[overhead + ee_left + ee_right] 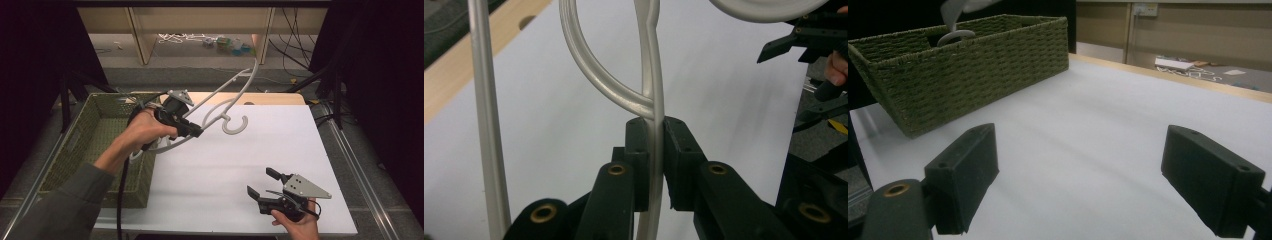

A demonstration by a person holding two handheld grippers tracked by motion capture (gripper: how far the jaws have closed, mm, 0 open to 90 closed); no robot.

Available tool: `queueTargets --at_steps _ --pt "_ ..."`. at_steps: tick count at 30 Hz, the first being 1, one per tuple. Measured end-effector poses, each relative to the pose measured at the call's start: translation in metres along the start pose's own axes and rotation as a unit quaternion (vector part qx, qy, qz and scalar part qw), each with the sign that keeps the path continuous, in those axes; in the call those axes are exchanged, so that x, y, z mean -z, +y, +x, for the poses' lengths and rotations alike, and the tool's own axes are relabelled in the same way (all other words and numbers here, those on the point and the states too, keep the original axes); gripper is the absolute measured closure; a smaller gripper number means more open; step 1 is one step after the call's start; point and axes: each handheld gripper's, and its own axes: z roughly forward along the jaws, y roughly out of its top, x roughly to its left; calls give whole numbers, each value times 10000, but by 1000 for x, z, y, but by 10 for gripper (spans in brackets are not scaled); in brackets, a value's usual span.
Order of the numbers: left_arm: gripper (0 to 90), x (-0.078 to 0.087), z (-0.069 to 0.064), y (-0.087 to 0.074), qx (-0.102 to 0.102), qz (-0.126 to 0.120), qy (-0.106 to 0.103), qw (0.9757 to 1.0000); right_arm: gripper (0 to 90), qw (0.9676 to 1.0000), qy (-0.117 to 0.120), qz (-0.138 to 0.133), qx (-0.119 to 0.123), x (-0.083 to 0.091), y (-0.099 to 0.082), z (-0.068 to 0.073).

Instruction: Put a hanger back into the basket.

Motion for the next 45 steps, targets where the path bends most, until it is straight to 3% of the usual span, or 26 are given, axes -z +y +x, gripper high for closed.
queueTargets --at_steps 2,11,17,18,26,37,45 --pt "818 9 1 0 -19 -51 187 9998 159 10000 -25 -12 18 0 0 0" --pt "819 42 15 -21 17 79 521 9986 159 10000 -34 0 32 0 0 0" --pt "820 57 28 -49 151 66 739 9971 159 10000 13 -51 -19 -2 -1 -1" --pt "820 60 31 -54 223 43 720 9971 159 10000 -17 79 11 -1 -1 -1" --pt "820 91 48 -97 545 10 1055 9929 159 10000 -18 9 -28 -4 -2 -1" --pt "820 104 65 -148 989 32 1172 9882 159 9999 -36 110 26 -4 -1 -1" --pt "821 106 70 -174 1121 72 1159 9869 159 9999 -66 84 34 -5 -2 -1"
